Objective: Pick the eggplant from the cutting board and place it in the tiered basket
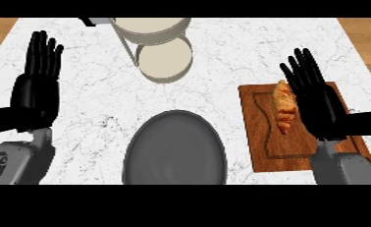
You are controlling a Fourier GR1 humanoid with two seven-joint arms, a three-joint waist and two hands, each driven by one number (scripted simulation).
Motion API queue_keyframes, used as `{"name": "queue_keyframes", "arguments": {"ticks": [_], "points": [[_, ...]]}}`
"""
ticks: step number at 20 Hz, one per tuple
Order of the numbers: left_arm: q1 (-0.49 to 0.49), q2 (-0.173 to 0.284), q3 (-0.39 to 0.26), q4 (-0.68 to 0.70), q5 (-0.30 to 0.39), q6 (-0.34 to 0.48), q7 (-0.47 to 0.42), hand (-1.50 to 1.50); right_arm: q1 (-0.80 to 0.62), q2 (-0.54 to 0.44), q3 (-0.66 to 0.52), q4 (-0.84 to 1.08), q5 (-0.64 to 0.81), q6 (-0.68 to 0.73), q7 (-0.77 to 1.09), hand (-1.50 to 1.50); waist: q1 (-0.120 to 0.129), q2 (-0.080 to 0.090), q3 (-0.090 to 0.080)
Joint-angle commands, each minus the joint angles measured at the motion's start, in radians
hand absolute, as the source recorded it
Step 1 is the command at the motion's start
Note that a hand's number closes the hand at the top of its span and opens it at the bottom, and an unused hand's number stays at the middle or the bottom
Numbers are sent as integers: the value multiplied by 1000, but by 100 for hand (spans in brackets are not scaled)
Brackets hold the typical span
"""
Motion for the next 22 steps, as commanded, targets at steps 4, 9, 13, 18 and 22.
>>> {"name": "queue_keyframes", "arguments": {"ticks": [4,9,13,18,22], "points": [[56,27,-79,98,-8,-116,124,0,-162,-69,-34,67,79,-42,46,150,40,0,-8],[118,52,-109,85,16,-145,203,0,-32,-215,-124,241,336,-354,231,-150,25,14,-15],[135,51,-125,66,34,-183,249,0,-111,-191,-48,239,486,-504,317,-150,42,-4,-9],[136,67,-110,24,43,-198,301,0,-162,-373,26,184,608,-374,477,-150,36,-9,-9],[136,61,-105,58,32,-190,281,0,-195,-558,130,141,688,-151,676,-150,33,-11,-14]]}}
